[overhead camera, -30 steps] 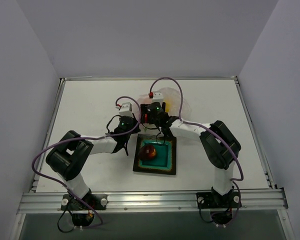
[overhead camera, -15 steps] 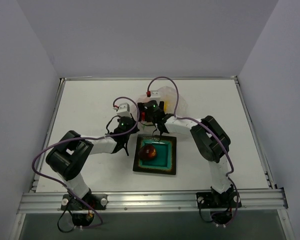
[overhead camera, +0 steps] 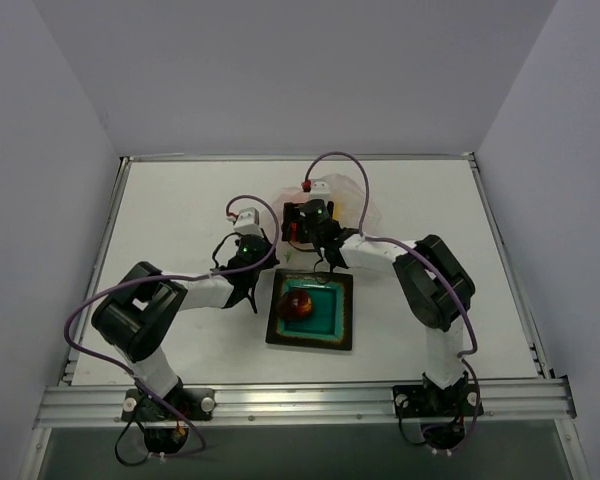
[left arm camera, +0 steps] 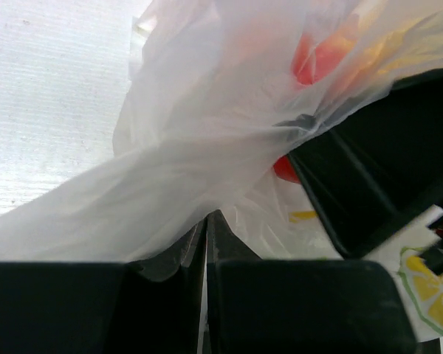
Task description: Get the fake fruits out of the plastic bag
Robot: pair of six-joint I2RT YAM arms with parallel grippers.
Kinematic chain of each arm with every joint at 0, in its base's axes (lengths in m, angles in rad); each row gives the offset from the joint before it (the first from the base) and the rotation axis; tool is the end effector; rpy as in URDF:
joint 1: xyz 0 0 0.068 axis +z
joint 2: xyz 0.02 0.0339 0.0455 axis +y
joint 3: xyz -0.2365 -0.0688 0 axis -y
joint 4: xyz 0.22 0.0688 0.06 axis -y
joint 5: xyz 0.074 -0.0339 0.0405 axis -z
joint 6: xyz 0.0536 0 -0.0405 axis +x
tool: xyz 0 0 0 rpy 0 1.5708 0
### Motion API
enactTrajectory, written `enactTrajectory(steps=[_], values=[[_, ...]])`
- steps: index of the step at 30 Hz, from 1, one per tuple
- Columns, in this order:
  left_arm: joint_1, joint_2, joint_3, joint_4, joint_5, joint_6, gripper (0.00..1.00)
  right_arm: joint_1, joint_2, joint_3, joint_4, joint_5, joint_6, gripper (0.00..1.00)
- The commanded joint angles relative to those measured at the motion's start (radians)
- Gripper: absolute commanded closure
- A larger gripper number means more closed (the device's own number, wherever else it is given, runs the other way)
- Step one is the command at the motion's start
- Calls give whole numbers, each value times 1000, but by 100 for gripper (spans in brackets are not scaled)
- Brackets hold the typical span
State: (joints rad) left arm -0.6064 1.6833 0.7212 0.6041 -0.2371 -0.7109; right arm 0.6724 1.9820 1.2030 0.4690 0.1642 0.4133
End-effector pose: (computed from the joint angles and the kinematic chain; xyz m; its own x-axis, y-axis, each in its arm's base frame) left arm 0.2863 -0.1832 0.1581 -0.4617 -0.4517 -0.7634 0.0949 0.8306 -0.5488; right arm 0.3450 0.2635 0.1797 -0.4164 0.1749 -0.8922 -0.3554 0.8719 0.3368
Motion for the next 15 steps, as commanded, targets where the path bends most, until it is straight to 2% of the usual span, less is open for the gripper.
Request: enactTrajectory(steps=[1,9,15], values=[[8,-19,24,26,7,10,98,-8,-159,-25,39,-20,-25,37],[10,-28,35,20,21,30,98,-5,-265,-117,-1,-199,-28,34],[10,-39,38,37,53,37,98,4,-316,-171,-40,-161,-45,32]])
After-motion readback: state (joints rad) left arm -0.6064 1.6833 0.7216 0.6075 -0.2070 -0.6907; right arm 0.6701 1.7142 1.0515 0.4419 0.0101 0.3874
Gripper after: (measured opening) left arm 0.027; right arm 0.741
